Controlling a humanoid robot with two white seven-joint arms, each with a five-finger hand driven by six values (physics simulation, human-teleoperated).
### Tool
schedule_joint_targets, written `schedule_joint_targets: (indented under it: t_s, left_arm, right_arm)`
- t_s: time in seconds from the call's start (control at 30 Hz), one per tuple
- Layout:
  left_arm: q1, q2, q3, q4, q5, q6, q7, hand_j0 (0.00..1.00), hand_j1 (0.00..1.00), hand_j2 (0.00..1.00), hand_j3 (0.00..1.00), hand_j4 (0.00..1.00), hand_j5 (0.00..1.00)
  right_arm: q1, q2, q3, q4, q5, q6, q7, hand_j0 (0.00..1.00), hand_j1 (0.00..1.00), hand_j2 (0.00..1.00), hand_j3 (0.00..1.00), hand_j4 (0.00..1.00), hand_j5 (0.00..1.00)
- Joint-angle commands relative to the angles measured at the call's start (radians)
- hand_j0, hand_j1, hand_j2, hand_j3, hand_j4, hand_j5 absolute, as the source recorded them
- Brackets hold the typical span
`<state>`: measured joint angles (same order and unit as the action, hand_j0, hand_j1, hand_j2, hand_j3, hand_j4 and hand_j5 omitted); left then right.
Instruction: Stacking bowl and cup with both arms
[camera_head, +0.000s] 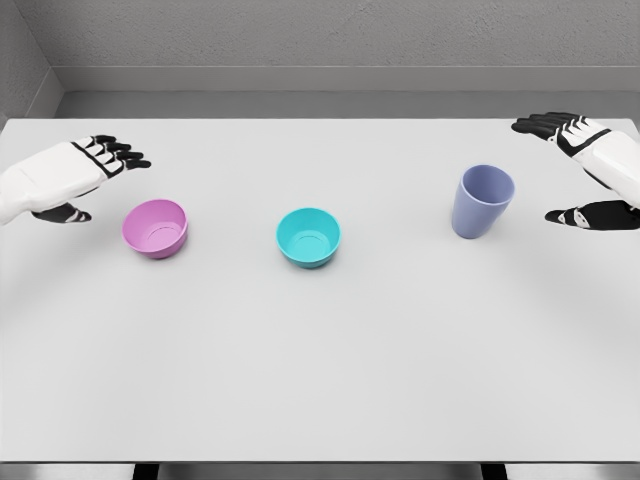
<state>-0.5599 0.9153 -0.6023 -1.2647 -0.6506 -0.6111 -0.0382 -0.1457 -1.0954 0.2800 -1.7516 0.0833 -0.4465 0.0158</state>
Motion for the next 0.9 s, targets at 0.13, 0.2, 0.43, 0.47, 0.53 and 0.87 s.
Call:
schedule_joint_targets:
  t_s: [0.13, 0.2, 0.43, 0.47, 0.53, 0.87]
  left_arm:
    - [-0.002, -0.006, 0.001, 0.001, 0.006, 0.000, 0.000, 1.00, 1.00, 1.00, 1.00, 1.00, 1.00]
    - [-0.002, -0.006, 0.001, -0.001, 0.006, 0.000, 0.000, 1.00, 1.00, 1.00, 1.00, 1.00, 1.00]
    - [-0.002, -0.006, 0.001, -0.001, 0.005, 0.000, 0.000, 1.00, 1.00, 1.00, 1.00, 1.00, 1.00]
    - [-0.002, -0.006, 0.001, -0.001, 0.005, 0.000, 0.000, 1.00, 1.00, 1.00, 1.00, 1.00, 1.00]
    - [-0.002, -0.007, 0.001, 0.001, 0.005, 0.000, -0.020, 1.00, 1.00, 1.00, 1.00, 1.00, 1.00]
    - [-0.002, -0.010, 0.002, 0.001, 0.005, 0.000, -0.025, 1.00, 1.00, 1.00, 1.00, 1.00, 1.00]
  right_arm:
    - [-0.015, 0.005, -0.027, 0.000, 0.000, -0.011, -0.001, 1.00, 1.00, 1.00, 1.00, 1.00, 1.00]
    - [-0.017, 0.006, -0.035, 0.000, 0.000, -0.011, -0.001, 1.00, 1.00, 1.00, 1.00, 1.00, 1.00]
    - [-0.012, -0.004, -0.035, -0.002, -0.002, -0.014, -0.001, 1.00, 1.00, 1.00, 1.00, 1.00, 1.00]
    - [-0.012, -0.004, -0.035, -0.002, -0.002, -0.014, -0.002, 1.00, 1.00, 1.00, 1.00, 1.00, 1.00]
    - [-0.014, -0.004, -0.035, -0.002, -0.002, -0.014, -0.001, 1.00, 1.00, 1.00, 1.00, 1.00, 1.00]
    - [-0.048, -0.001, -0.036, -0.002, -0.005, -0.014, -0.001, 1.00, 1.00, 1.00, 1.00, 1.00, 1.00]
